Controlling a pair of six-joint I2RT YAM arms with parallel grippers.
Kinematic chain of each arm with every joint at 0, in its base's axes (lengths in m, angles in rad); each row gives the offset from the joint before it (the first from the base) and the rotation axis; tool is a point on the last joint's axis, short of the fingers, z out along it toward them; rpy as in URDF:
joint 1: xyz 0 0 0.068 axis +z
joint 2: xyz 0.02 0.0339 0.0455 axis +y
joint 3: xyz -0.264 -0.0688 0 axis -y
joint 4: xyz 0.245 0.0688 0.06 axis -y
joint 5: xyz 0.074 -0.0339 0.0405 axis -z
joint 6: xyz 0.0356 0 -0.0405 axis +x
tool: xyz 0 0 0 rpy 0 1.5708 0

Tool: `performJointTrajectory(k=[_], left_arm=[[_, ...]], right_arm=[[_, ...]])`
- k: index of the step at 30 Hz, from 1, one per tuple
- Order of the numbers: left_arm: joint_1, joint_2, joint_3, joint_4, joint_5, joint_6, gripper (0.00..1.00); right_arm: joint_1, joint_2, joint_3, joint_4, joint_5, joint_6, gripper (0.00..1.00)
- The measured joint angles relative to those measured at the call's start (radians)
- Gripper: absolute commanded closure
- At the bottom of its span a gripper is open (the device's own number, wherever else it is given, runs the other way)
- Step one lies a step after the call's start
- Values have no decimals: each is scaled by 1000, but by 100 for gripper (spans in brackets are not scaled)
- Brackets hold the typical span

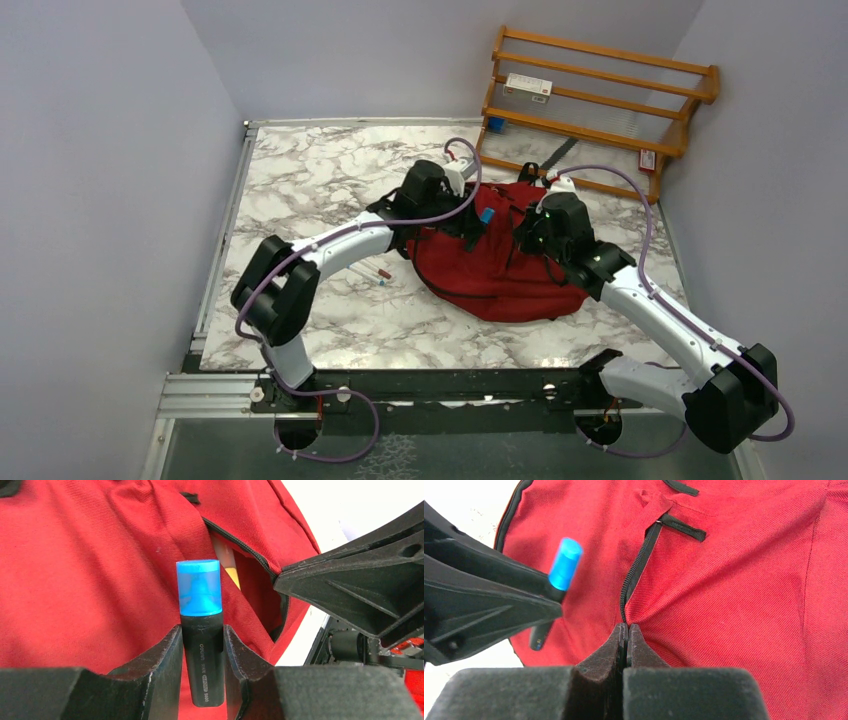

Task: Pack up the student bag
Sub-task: Place the stationery in the student bag.

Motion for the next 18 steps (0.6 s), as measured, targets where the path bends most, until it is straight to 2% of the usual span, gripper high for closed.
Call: performJointTrajectory(k=[9,18], left_arm=[[-80,101,54,-22,29,0,88],[-109,168,124,-63,44,0,89]], right_arm=[[0,0,0,0,0,0,100],[0,0,0,0,0,0,99]])
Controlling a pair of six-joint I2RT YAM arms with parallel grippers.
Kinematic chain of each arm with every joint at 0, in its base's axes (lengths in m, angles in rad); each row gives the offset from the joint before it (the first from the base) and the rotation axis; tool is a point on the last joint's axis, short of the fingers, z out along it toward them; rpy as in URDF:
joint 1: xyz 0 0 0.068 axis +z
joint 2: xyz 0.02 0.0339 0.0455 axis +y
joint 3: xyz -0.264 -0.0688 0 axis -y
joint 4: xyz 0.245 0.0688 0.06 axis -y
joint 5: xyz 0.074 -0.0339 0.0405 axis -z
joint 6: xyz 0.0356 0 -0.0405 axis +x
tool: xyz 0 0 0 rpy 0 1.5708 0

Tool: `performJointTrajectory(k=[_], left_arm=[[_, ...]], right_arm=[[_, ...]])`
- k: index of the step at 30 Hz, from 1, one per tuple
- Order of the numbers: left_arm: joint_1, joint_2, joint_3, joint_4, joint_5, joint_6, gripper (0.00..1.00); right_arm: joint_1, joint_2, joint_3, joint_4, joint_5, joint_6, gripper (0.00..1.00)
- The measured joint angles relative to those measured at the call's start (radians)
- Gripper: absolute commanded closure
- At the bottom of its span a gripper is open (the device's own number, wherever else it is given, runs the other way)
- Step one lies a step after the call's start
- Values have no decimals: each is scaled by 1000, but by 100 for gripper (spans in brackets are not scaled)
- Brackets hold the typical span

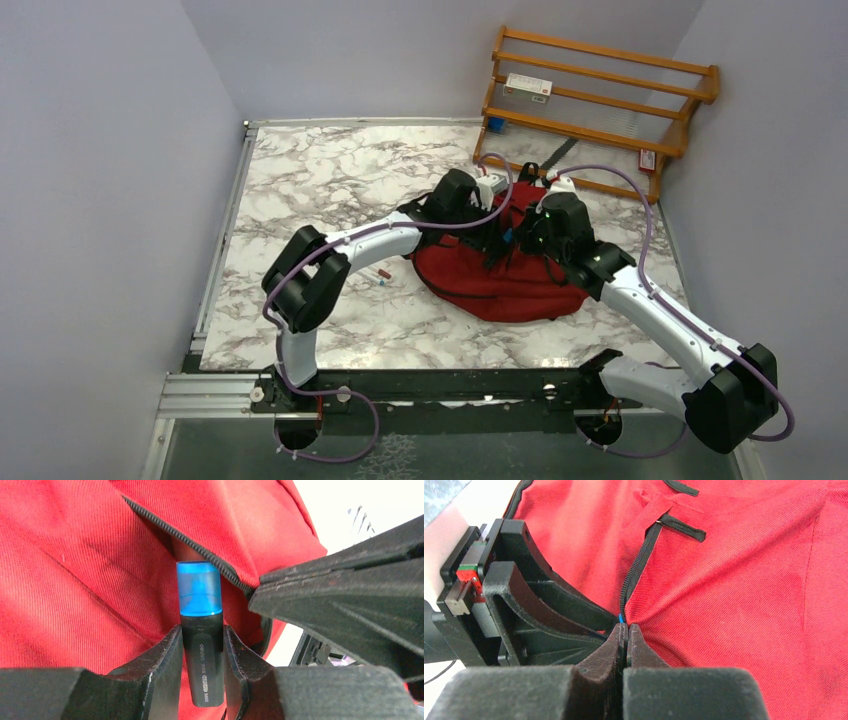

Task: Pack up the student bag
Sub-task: Place the stationery in the student bag.

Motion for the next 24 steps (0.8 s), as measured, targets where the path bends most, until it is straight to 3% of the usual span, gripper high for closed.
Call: performJointTrajectory(k=[11,17,24], left_arm=[[0,88,112,6,35,-69,94],[2,119,66,177,58,-232,92],[5,166,63,297,95,-380,63]], right_arm=[[-3,5,0,2,0,-1,100],[-2,3,0,2,0,0,100],[-5,-3,0,8,13,0,99]])
